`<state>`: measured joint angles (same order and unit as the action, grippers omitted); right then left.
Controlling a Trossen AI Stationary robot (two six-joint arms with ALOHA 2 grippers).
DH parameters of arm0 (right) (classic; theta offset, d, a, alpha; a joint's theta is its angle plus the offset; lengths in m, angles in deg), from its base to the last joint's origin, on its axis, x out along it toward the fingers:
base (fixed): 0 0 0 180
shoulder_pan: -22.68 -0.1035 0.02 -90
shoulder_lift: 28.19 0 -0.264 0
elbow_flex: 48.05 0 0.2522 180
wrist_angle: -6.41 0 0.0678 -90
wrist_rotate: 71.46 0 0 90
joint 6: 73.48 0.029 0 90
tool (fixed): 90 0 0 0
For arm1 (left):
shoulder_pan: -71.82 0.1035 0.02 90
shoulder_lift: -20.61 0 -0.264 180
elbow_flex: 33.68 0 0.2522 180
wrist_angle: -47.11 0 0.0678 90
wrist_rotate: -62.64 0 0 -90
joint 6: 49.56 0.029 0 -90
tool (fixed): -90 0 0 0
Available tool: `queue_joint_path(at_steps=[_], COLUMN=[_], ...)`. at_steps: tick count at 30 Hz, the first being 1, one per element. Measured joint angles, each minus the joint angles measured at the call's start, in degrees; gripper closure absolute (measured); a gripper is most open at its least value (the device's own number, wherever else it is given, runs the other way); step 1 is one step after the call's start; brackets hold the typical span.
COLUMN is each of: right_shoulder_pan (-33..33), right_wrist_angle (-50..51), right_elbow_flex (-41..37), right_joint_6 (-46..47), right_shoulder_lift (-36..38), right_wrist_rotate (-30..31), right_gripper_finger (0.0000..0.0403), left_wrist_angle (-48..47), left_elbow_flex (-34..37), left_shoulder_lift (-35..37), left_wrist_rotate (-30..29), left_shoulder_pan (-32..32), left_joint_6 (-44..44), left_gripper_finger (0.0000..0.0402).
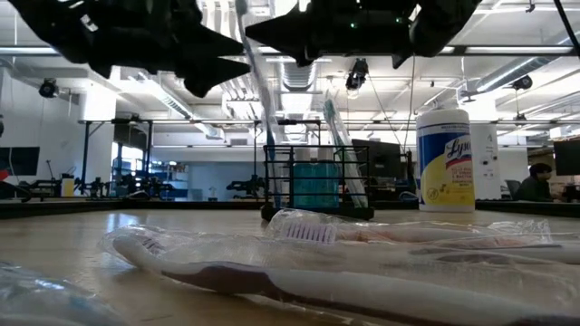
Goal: Pick & Place toothbrushing station
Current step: Put the right blue toothbrush into the wire organizer
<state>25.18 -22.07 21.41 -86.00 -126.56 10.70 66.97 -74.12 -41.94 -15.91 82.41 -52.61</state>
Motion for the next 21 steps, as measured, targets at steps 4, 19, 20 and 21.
queue_joint_path(at_steps=[4, 19, 20, 21], right_shoulder_pan=[-0.1, 0.17, 0.17, 0.18], right_wrist_angle=[-0.41, -1.0, -1.57, -2.16], right_elbow_flex=[-0.13, 0.28, 0.29, 0.31], right_joint_6=[-0.84, -5.4, -6.06, -6.46], right_shoulder_lift=[0.24, 0.76, 0.76, 0.76], right_wrist_rotate=[-0.06, 2.53, 3.25, 3.46], right_gripper_finger=[0.0395, 0.0395, 0.0395, 0.0395], left_wrist_angle=[0.03, -1.87, -1.96, -1.75], left_elbow_flex=[-2.12, -1.35, -1.33, -1.33], left_shoulder_lift=[-3.23, 2.52, 2.9, 3.04], left_wrist_rotate=[1.0, 4.12, 4.13, 4.07], left_shoulder_pan=[0.0, 0.46, 0.46, 0.46], left_joint_6=[-1.65, -1.33, -2.15, -2.98], left_gripper_finger=[0.0128, 0.0128, 0.0128, 0.0128])
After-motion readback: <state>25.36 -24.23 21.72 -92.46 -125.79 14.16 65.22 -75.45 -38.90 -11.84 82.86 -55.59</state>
